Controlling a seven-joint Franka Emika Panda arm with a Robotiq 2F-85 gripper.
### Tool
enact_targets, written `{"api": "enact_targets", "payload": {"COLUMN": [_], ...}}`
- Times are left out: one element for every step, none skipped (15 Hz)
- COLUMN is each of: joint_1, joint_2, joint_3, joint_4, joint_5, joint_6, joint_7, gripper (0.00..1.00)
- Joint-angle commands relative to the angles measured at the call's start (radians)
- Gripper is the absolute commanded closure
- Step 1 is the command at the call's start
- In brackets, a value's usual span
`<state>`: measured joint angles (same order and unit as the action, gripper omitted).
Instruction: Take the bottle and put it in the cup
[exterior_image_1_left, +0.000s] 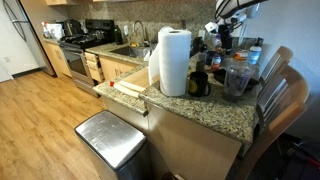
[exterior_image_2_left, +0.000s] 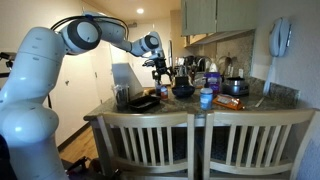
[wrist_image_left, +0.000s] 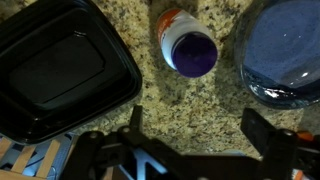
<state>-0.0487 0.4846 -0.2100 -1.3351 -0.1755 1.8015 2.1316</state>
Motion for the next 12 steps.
{"api": "enact_targets", "payload": {"joint_1": [-0.033, -0.034, -0.035, -0.031, -0.025, -0.007, -0.004, -0.002, -0.002, -0.002, -0.003, -0.003], "joint_2": [0.029, 0.062, 0.089, 0.113, 0.14, 0.07, 0.096, 0.117, 0.13, 0.135, 0.135, 0.135], "joint_3": [0.039, 0.047, 0.056, 0.063, 0.065, 0.04, 0.044, 0.046, 0.047, 0.046, 0.046, 0.046], "joint_4": [0.041, 0.065, 0.087, 0.101, 0.124, 0.043, 0.06, 0.075, 0.087, 0.093, 0.097, 0.098], "joint_5": [0.04, 0.054, 0.068, 0.076, 0.076, 0.057, 0.059, 0.06, 0.06, 0.06, 0.061, 0.06], "joint_6": [-0.043, -0.046, -0.06, -0.065, -0.104, -0.046, -0.058, -0.064, -0.07, -0.074, -0.078, -0.078], "joint_7": [-0.142, -0.173, -0.221, -0.262, -0.295, -0.224, -0.246, -0.256, -0.262, -0.265, -0.268, -0.268], "gripper": [0.0, 0.0, 0.0, 0.0, 0.0, 0.0, 0.0, 0.0, 0.0, 0.0, 0.0, 0.0]}}
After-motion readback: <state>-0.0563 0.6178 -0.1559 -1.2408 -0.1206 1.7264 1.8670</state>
